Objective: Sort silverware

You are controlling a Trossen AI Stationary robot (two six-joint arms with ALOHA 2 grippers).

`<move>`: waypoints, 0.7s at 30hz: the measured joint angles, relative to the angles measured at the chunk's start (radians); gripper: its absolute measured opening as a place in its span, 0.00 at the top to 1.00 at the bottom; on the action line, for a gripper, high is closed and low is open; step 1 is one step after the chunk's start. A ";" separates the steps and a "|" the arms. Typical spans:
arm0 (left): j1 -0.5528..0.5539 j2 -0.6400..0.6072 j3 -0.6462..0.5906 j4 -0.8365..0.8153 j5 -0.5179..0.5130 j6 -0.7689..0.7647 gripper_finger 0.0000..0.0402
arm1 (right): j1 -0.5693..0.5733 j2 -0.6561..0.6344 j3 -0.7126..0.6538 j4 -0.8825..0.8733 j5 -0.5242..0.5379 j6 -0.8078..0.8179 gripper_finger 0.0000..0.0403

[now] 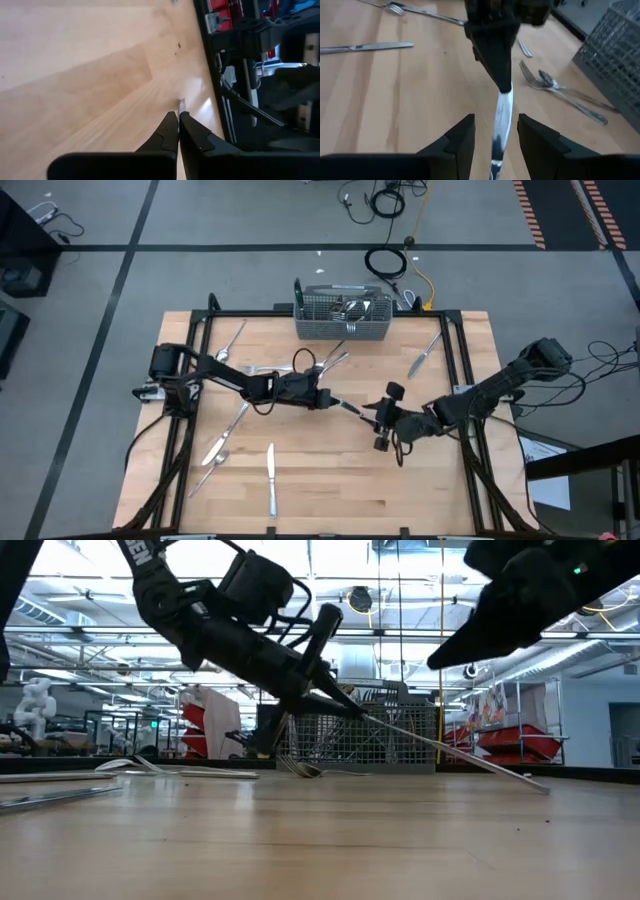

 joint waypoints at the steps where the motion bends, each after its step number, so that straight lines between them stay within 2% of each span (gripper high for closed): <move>1: 0.000 -0.008 0.000 -0.003 -0.003 0.001 0.99 | -0.013 0.000 0.000 -0.008 -0.010 0.001 0.65; 8: 0.001 -0.057 0.000 -0.010 -0.035 0.008 0.99 | -0.096 0.000 0.000 -0.014 -0.037 -0.051 0.65; 15: 0.001 -0.071 0.000 -0.016 -0.041 0.015 0.99 | -0.169 0.000 0.000 -0.013 -0.193 -0.042 0.58; 21: 0.001 -0.072 0.000 -0.008 -0.041 0.014 0.99 | -0.198 0.000 0.001 0.024 -0.228 -0.075 0.53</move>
